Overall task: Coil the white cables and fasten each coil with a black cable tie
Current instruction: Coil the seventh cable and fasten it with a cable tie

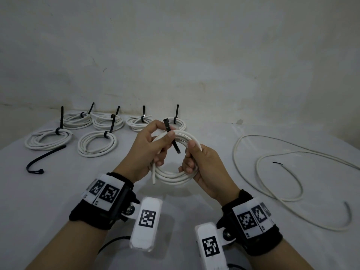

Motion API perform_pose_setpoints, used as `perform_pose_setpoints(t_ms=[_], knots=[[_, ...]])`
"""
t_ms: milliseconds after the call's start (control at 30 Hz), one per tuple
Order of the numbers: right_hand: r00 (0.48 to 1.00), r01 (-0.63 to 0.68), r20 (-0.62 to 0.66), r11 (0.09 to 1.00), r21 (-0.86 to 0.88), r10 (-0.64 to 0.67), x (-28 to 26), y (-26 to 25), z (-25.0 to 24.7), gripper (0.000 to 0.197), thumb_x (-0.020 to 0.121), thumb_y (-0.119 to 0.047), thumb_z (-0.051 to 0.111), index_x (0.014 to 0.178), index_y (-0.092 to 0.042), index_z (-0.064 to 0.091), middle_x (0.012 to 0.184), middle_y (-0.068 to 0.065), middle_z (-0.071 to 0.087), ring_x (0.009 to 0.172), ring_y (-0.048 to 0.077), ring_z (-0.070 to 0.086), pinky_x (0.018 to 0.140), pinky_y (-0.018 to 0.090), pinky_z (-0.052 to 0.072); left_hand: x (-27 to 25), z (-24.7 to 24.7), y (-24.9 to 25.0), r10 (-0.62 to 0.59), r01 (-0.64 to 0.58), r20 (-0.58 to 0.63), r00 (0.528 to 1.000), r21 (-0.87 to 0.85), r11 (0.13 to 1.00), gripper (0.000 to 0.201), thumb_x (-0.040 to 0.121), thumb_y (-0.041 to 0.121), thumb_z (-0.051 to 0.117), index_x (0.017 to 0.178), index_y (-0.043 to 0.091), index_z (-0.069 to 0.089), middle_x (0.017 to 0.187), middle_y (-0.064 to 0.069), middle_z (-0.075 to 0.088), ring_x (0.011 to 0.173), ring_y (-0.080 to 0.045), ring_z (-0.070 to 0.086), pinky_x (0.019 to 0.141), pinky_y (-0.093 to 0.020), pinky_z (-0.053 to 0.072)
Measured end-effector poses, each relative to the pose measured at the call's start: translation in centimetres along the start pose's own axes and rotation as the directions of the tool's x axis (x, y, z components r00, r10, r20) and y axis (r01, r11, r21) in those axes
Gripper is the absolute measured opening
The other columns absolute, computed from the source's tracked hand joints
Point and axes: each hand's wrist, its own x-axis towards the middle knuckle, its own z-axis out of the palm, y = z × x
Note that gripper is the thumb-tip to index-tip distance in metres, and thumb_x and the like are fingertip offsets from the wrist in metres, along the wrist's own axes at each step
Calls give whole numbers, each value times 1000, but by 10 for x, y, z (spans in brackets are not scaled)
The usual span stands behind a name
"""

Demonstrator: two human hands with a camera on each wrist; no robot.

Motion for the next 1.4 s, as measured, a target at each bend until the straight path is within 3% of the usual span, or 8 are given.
perform_pose_setpoints(t_ms=[167, 367, 500, 700, 833, 967, 1167, 1400], knots=[[998, -44, 43, 999, 27, 43, 0, 1, -3, 39, 80, -43, 54, 78, -4, 58, 53, 2, 51, 49, 14, 51, 63, 27, 53, 0, 2, 0, -29, 29, -38, 999, -3, 1000, 37, 76, 31, 61, 102, 8, 49, 49, 5, 37, 33, -6, 22, 36, -15, 20], [920, -376, 195, 908, 183, 341, 0, -10, -12, 79, 83, -66, 30, 103, 2, 65, 96, 17, 71, 87, 26, 70, 81, 35, 56, -1, 1, -5, 52, -51, -21, 998, 14, 999, 16, 81, 20, 70, 79, 18, 54, 56, -6, 37, 36, -8, 20, 36, -16, 19], [965, -258, 98, 950, 177, 244, 2, -13, -15, 45, 86, -42, 47, 106, -8, 69, 103, 11, 72, 93, 20, 69, 92, 35, 50, -4, 2, -7, 14, -14, 157, 987, -4, 1000, 35, 77, 26, 70, 90, 4, 47, 49, 4, 39, 34, -5, 24, 35, -13, 25], [985, -25, -172, 1000, 10, 27, 2, -20, -25, 10, 86, 3, 61, 92, -5, 59, 84, 16, 73, 63, 19, 67, 59, 26, 55, -8, 9, -7, -56, 39, 301, 952, 60, 997, 42, 69, 34, 68, 93, 7, 46, 48, 6, 39, 34, -4, 24, 37, -12, 26], [977, 34, -202, 988, -149, -64, -1, -25, -22, 15, 85, 5, 62, 81, -7, 53, 78, 22, 70, 60, 30, 62, 57, 30, 52, -8, 8, -6, -6, -7, 286, 958, 45, 999, 48, 71, 33, 66, 111, 22, 42, 47, 8, 37, 36, -6, 22, 36, -14, 26], [968, 116, -178, 944, -308, -176, -2, -26, -21, 21, 79, 3, 71, 69, -12, 60, 81, 32, 67, 78, 55, 61, 76, 56, 52, -8, 9, -5, 69, -82, 263, 962, 40, 996, 37, 77, 32, 65, 108, 31, 46, 49, 4, 33, 40, -12, 19, 38, -14, 25], [977, 129, -120, 932, -339, -179, -4, -31, -26, 20, 80, 4, 70, 70, -12, 66, 81, 30, 68, 80, 54, 63, 75, 56, 52, -9, 12, -7, 66, -74, 250, 966, 24, 997, 39, 75, 32, 66, 108, 28, 46, 48, 3, 32, 38, -10, 20, 38, -15, 26], [988, 131, -28, 923, -362, -152, -7, -37, -27, 4, 80, -1, 70, 78, -5, 69, 72, 15, 71, 66, 29, 69, 68, 42, 56, -10, 13, -8, 73, -83, 237, 969, 35, 996, 40, 73, 33, 67, 108, 26, 47, 48, -1, 34, 37, -10, 23, 38, -15, 28]])
